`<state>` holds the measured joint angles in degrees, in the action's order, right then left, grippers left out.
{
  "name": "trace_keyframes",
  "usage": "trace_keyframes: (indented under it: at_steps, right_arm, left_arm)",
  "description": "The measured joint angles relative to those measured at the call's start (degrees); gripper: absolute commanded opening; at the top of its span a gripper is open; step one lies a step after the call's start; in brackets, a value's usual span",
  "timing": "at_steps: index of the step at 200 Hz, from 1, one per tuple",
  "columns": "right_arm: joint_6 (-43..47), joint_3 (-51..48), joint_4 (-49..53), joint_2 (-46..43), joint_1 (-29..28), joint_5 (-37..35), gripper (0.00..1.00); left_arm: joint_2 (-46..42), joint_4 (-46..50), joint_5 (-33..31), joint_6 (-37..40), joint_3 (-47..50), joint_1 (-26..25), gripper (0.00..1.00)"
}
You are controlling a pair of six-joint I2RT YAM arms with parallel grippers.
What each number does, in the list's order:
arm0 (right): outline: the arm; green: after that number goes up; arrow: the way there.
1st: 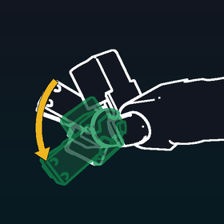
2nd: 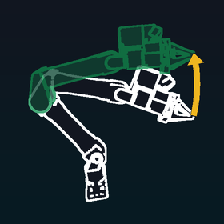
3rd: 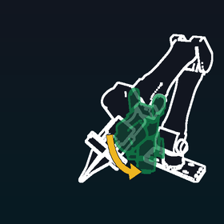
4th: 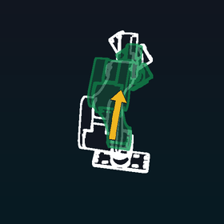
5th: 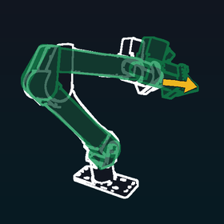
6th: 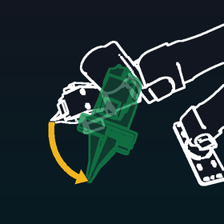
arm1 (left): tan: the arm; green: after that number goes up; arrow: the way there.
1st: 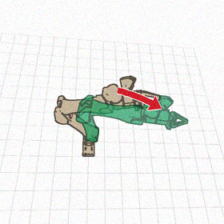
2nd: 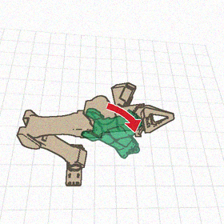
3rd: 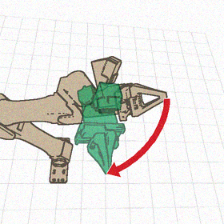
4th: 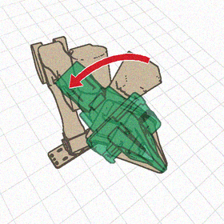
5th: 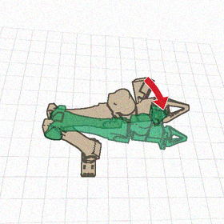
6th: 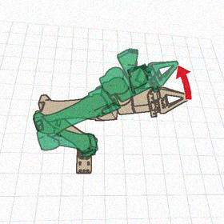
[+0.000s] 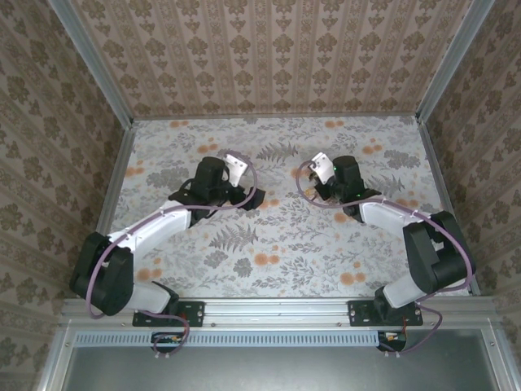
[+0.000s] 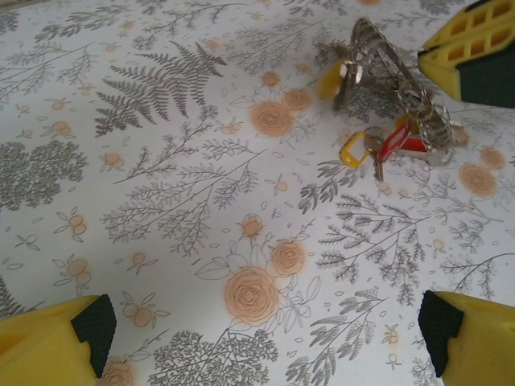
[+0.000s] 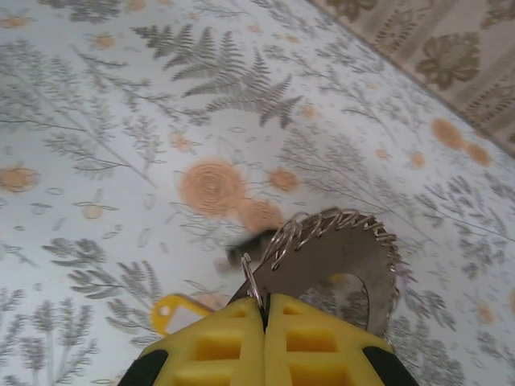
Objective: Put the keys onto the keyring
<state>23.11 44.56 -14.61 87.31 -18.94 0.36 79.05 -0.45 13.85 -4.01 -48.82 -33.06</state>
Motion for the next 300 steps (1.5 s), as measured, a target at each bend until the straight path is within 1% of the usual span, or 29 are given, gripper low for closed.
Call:
trace_keyframes:
  at_steps: [35,53,75,132,157,181,200,242,256,272,300]
  right_arm:
    - [-2.80,-0.04,-0.79,0.15,-2.43,3.56,0.00]
    - [-4.35,-0.74,-2.05,-0.24,-3.34,6.84,0.00]
    - [-4.98,-1.88,-3.21,-0.94,-4.70,12.94,0.00]
    - [-4.20,-1.99,-4.55,-1.38,-9.09,33.18,0.00]
    - [-3.58,-1.97,-3.34,-4.07,-9.33,38.69,0.00]
    - [-3.21,-1.90,-0.37,-10.10,-8.92,41.18,0.00]
    - [-3.06,-1.05,2.54,-15.50,-7.65,41.75,0.00]
    - [-2.71,1.73,8.24,-23.37,-2.21,41.24,0.00]
    - [-2.62,1.75,10.45,-25.57,-0.87,40.46,0.00]
    - [-2.21,1.75,12.96,-27.96,0.00,39.50,0.00]
    - [-0.66,1.79,17.18,-31.39,0.11,38.51,0.00]
  left_arm:
    - [-0.70,0.74,-0.68,0.15,0.76,0.55,1.00]
    - [-2.19,1.01,-0.98,0.20,1.62,0.79,1.00]
    - [-4.09,1.03,-1.31,0.39,2.95,1.49,1.00]
    - [-9.11,1.68,-1.70,0.57,7.69,5.09,1.00]
    - [-12.46,1.84,-1.79,0.57,9.73,6.16,1.00]
    - [-15.65,2.62,-1.01,1.44,10.75,6.84,0.98]
    - [-17.59,2.56,1.01,3.69,11.54,7.85,0.93]
    - [-18.88,3.61,8.98,9.79,11.96,7.96,0.85]
    - [-19.30,5.75,10.60,10.54,11.89,7.63,0.79]
    - [-19.47,9.77,11.10,8.92,11.21,6.88,0.72]
    - [-21.75,18.12,10.29,2.03,10.36,3.08,0.70]
